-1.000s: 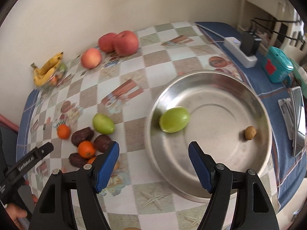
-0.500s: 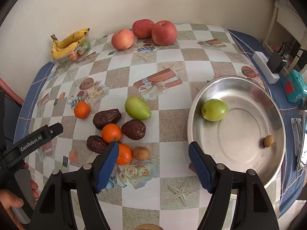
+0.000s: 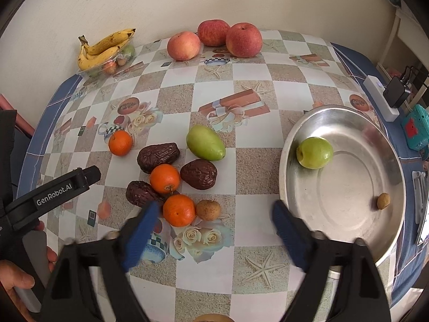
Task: Organize fruits
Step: 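Move both open tools back toward the fruit pile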
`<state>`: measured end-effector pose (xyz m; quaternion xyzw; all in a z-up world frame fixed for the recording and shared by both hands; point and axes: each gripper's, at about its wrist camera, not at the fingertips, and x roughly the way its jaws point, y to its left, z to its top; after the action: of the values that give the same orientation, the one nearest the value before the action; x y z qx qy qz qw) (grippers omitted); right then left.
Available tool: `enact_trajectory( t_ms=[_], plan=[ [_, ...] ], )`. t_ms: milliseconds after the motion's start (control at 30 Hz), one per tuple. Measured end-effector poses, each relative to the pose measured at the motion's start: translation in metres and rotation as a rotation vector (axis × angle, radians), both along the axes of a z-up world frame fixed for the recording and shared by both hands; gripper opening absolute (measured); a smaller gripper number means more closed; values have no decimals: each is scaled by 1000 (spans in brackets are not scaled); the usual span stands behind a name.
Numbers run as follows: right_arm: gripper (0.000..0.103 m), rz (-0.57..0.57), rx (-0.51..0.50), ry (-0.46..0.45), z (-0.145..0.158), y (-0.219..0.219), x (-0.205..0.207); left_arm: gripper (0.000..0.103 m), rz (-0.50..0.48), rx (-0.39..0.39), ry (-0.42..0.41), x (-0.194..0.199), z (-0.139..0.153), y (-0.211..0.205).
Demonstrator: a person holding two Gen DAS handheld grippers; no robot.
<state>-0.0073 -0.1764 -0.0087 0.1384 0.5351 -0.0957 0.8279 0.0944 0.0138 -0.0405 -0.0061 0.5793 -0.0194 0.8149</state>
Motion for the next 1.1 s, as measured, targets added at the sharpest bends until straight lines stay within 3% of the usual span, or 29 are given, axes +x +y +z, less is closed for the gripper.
enact_trajectory(
  t_ms=[333,500,1000,1100],
  plan=[
    [96,0,7,-61,4,0,-1,103,1,25,-24,-2,-3,-3],
    [96,3,17,-80,4,1,-1,103,5,-27,-58,-1,1,-1],
    [96,13,-5,-102,4,3,-1,103,-30,-83,-201,-4,16,-9],
    [96,9,-5,-102,3,3,-1,103,-38,-97,-187,-2,16,-9]
  ],
)
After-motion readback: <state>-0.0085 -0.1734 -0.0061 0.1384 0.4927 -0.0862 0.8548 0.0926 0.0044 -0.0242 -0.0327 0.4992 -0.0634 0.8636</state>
